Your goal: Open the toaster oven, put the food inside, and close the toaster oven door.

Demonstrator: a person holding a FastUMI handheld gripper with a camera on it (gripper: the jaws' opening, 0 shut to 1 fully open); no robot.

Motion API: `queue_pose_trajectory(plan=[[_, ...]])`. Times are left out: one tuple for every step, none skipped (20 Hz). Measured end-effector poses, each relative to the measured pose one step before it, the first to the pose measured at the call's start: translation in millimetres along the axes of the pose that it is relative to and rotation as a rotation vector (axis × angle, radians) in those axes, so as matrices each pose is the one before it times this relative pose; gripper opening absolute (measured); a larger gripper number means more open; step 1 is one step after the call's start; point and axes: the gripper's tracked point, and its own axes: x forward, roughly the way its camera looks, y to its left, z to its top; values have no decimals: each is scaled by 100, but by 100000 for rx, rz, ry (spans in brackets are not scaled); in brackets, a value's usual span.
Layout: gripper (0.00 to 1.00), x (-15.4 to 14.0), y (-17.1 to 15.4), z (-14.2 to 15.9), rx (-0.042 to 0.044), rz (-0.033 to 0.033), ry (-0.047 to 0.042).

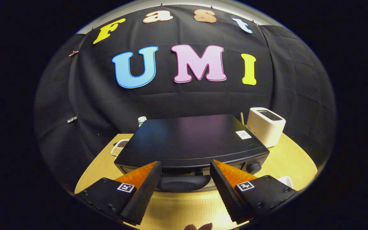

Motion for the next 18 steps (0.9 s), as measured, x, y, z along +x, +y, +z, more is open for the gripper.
queue_pose_trajectory(plan=[[99,338,182,-286,-1040,33,804],[99,299,119,-297,-778,24,678],[99,51,10,-272,-751,-1015,817],[99,358,-63,409,-1035,-1111,-2154],[98,-180,224,-423,-509,-286,705],[98,-101,49,108,-927,-212,-929],[99,1,20,-85,-141,-335,426],[99,-117,-64,5,883,-638,-13],[99,-12,-112,-72,81,-1119,433],[99,-122,-247,-284,-633,-1128,742],[98,-151,-40,-316,575,-188,523],[98,-588,23,73,335,203,-1063],[98,-234,-18,-384,-562,292,118],[98,-518,2,-144,-273,214,-625],[98,-470,-51,-477,605,151,413],[98,-527,6,-307,281,263,-46],[98,-410,-34,-495,181,198,642],[98,-459,21,-364,-137,266,680]])
